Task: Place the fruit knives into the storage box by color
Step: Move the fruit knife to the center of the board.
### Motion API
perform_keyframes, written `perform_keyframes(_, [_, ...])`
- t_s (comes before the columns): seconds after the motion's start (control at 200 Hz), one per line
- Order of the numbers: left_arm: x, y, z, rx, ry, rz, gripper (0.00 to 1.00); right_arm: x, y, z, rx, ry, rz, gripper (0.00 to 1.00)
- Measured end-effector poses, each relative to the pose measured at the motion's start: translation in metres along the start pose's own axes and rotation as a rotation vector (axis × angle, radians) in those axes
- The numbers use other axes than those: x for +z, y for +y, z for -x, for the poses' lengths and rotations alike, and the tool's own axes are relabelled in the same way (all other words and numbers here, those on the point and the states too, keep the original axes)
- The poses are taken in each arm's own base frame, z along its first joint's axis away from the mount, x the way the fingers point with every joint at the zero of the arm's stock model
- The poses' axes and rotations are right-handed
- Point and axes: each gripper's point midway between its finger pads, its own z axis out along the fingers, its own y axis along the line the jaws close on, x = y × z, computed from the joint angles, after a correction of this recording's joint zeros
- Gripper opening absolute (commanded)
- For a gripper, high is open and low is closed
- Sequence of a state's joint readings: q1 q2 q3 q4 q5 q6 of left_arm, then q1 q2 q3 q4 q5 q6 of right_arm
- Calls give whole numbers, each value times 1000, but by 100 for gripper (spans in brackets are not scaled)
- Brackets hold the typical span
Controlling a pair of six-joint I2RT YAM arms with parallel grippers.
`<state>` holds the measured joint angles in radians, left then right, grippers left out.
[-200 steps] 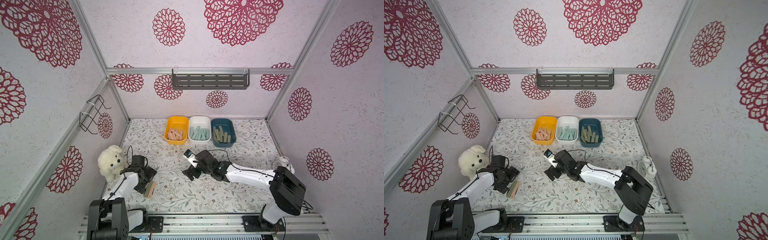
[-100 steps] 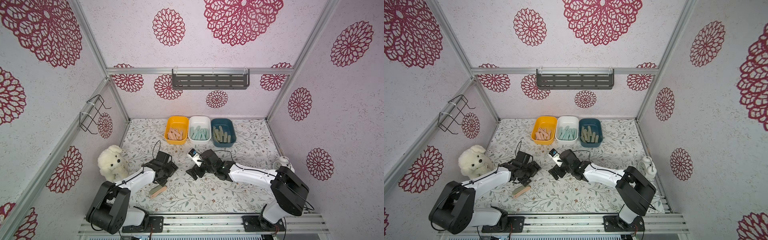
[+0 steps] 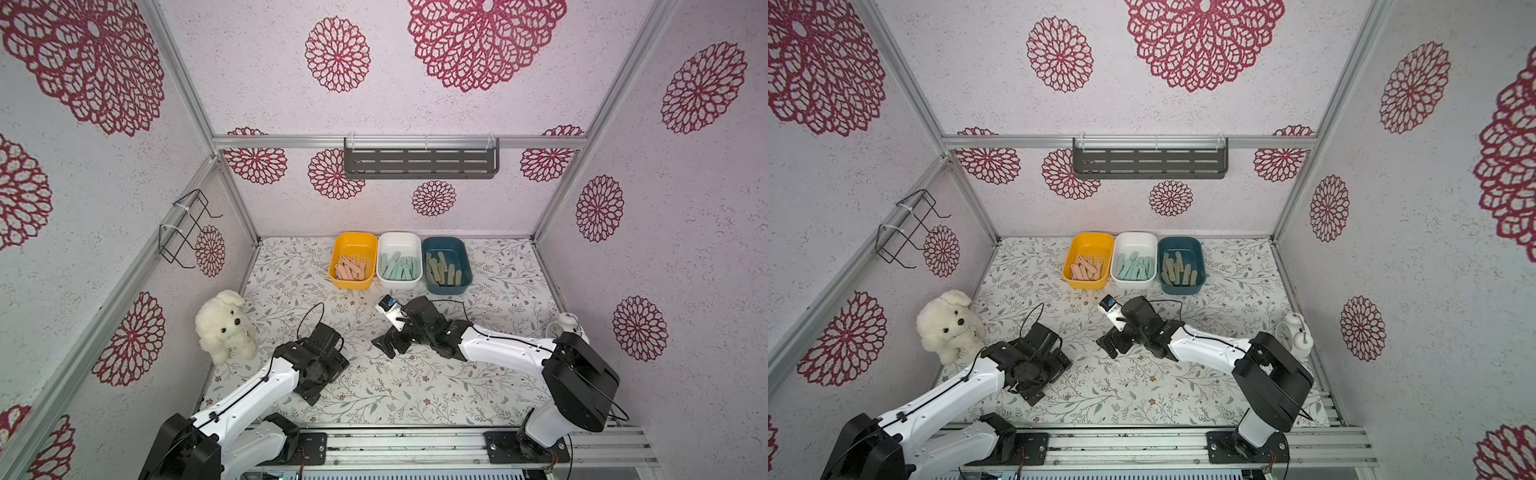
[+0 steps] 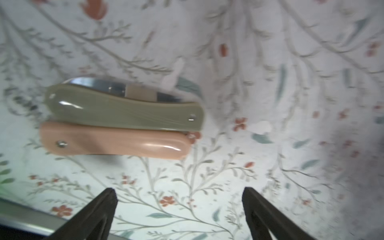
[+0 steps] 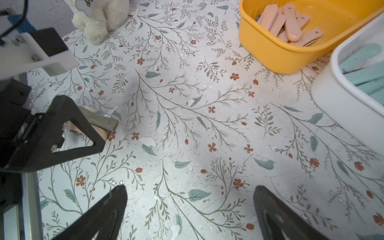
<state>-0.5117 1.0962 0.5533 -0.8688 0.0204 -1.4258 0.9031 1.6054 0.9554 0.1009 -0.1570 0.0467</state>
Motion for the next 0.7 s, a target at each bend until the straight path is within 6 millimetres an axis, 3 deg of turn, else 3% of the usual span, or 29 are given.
perform_keyframes(0.19, [11,16,3,-10,7,101,97,9,3,-7,8,26,27,99])
perform_keyframes(0.38, [21,15,29,-65,18,148,97,9,4,-4,12,21,38,99])
perform_keyframes(0.625, [32,-50,86,72,-20,155,100,6,4,9,22,-5,51,99])
perform_keyframes(0.695, [34,-63,97,111,-30,155,96,6,2,10,27,-7,49,99])
